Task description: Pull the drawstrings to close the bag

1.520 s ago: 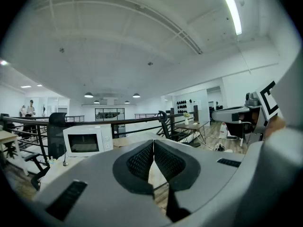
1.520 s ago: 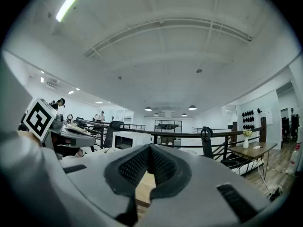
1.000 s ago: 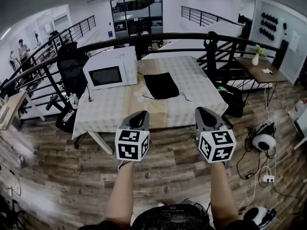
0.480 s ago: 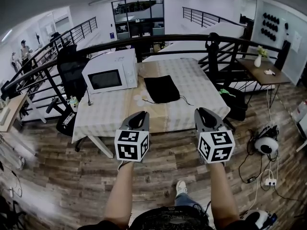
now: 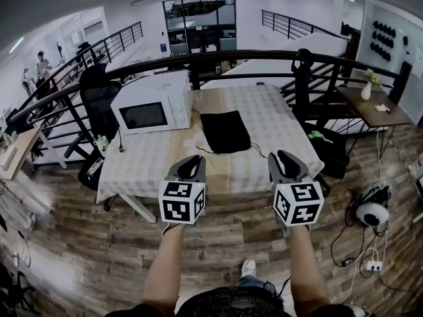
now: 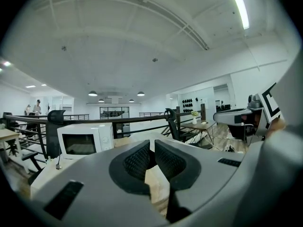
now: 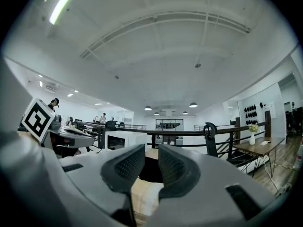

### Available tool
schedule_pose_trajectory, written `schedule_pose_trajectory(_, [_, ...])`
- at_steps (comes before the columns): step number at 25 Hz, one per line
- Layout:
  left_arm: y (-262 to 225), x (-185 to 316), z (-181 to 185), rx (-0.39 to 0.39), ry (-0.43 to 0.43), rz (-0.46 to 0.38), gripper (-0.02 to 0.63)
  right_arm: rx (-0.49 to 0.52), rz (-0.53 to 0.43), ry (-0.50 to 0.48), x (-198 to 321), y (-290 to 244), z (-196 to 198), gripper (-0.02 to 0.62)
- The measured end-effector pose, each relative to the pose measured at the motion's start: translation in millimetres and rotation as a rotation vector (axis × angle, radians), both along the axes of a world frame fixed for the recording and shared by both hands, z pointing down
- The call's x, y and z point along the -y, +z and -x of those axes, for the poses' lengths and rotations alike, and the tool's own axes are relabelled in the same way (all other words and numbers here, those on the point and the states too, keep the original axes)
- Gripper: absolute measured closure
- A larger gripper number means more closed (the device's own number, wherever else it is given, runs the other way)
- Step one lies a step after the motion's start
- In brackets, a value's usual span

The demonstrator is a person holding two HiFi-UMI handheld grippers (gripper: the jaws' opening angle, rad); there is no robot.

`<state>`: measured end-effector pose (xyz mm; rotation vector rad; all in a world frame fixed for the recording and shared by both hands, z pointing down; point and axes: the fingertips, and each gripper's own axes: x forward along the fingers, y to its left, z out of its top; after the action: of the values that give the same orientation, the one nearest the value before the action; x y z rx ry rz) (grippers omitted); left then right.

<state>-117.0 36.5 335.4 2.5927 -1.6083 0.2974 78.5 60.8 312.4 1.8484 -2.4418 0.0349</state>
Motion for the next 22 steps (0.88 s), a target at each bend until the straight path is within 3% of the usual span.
schedule_pose_trajectory(13, [10, 85, -57, 0.006, -0.024, 0.027, 0.545, 0.001, 0.036, -0.048, 93, 13, -50, 0.488])
schedule_pose_trajectory(22, [24, 132, -73, 0.006, -0.062, 0.055, 0.486, -0.035, 0.071, -0.097, 148, 29, -65, 0.440])
